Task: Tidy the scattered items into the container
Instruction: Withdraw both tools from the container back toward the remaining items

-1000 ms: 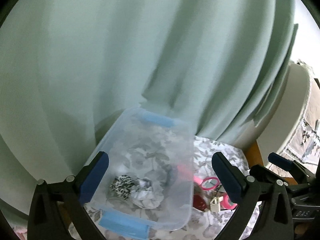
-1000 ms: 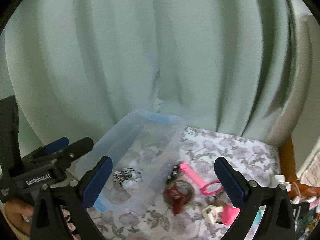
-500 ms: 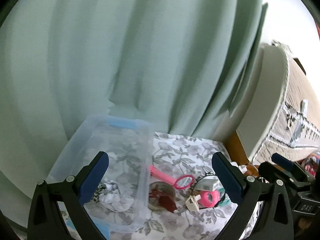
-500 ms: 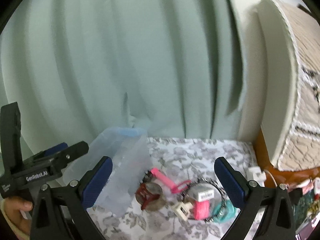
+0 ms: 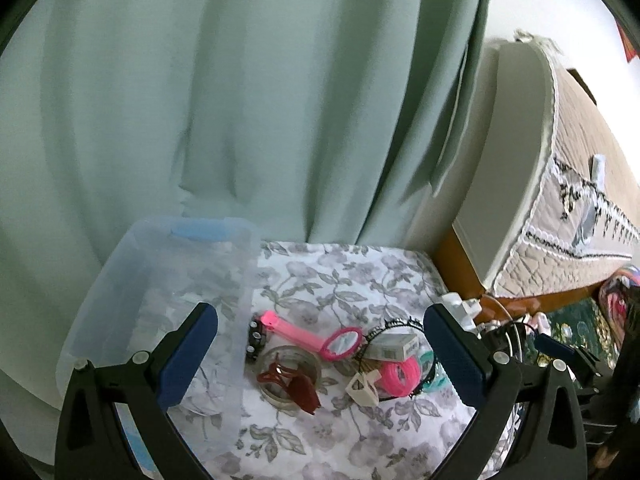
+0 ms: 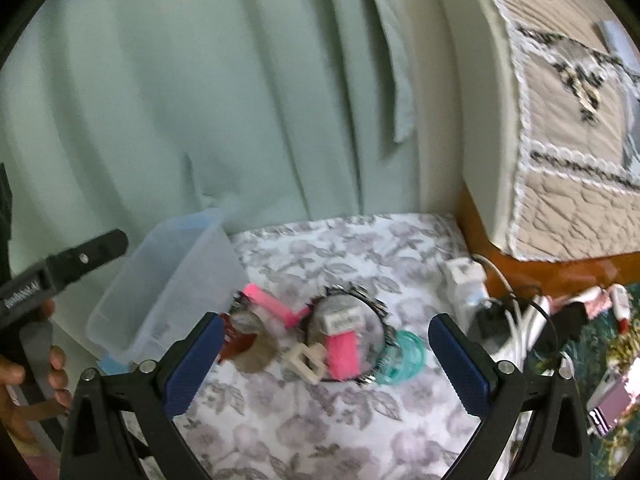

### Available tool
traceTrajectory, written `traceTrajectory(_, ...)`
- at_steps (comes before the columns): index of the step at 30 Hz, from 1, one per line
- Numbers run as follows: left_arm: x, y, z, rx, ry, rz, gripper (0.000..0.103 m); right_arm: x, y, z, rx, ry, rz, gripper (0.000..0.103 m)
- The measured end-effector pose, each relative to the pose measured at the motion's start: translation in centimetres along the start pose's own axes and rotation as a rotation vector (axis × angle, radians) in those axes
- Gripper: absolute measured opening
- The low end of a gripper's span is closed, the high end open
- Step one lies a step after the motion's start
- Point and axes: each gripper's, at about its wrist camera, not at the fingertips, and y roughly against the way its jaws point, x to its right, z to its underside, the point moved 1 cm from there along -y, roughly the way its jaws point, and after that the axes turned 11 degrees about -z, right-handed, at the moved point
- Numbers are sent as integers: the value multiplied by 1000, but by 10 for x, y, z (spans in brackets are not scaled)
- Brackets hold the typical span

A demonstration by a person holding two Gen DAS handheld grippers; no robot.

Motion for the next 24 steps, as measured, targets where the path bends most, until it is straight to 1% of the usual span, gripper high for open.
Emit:
traceTrajectory(3, 8, -5, 4, -13, -23, 2, 103, 16, -1, 10, -17, -26, 16, 103)
traceTrajectory(7, 15, -15, 11, -33, -46, -3, 103, 38, -8, 25, -54, -91, 12, 103)
traceTrajectory(11, 24, -30, 22, -80, -66, 40, 103, 57, -15, 39, -89, -148, 5, 103)
traceTrajectory(14, 29, -40, 31, -118, -72, 47, 103, 59, -19, 43, -103, -138, 0, 103)
traceTrajectory(18, 36, -51, 44, -166, -87, 20, 103, 57, -29, 50, -116, -105, -3, 103)
traceTrajectory(24, 36, -70, 65, -241, -65, 6, 102, 60, -50, 62, -173, -123, -36, 103)
